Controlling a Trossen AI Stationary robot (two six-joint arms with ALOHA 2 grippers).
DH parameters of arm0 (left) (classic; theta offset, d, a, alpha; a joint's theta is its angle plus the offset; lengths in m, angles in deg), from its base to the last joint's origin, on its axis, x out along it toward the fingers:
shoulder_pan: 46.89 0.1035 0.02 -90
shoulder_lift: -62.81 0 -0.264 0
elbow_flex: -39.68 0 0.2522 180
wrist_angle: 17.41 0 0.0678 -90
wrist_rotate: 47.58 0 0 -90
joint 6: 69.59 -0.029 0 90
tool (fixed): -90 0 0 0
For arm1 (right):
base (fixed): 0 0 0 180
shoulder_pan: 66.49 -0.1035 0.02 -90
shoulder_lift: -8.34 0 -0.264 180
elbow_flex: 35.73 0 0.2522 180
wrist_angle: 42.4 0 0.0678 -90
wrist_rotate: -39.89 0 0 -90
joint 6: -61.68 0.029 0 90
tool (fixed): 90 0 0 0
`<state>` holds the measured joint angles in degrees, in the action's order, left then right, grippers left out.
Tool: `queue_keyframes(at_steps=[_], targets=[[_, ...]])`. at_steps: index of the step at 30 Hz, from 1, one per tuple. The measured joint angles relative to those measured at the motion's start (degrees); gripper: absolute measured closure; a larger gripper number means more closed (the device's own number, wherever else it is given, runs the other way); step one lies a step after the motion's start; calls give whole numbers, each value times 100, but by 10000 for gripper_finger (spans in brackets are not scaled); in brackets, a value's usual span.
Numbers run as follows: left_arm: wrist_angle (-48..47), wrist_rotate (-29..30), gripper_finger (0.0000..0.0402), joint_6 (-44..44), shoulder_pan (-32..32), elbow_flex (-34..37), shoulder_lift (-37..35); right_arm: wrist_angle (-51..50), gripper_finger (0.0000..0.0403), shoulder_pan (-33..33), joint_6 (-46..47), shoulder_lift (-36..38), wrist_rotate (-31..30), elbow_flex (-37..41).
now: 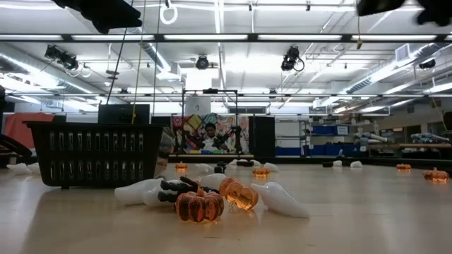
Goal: Sort Halloween decoration
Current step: Put the black skeleton toy into the right black basket
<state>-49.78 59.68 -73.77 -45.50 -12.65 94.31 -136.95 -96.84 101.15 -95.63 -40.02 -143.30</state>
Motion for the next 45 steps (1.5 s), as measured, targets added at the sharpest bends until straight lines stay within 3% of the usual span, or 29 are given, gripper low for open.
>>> queue_keyframes(at_steps=[6,11,15,23,28,35,41,45], targets=[[339,0,193,42,0,0,1,967,367,-566,1193,205,55,1259],[388,0,193,164,0,0,1,2362,362,-870,1848,297,359,2532],[387,0,193,199,0,0,-1,2628,343,-954,2383,295,231,3019],[378,0,193,201,0,0,-1,2582,246,-992,2633,297,3,2999],[384,0,193,154,0,0,0,2158,200,-928,2505,459,466,2997],[383,0,193,96,0,0,1,766,205,-811,3004,1423,-775,3002],[379,0,193,101,0,0,1,1386,228,-543,3160,2385,-1478,3122],[381,0,193,103,-1,0,1,624,233,-310,3657,2522,-1668,3132]])
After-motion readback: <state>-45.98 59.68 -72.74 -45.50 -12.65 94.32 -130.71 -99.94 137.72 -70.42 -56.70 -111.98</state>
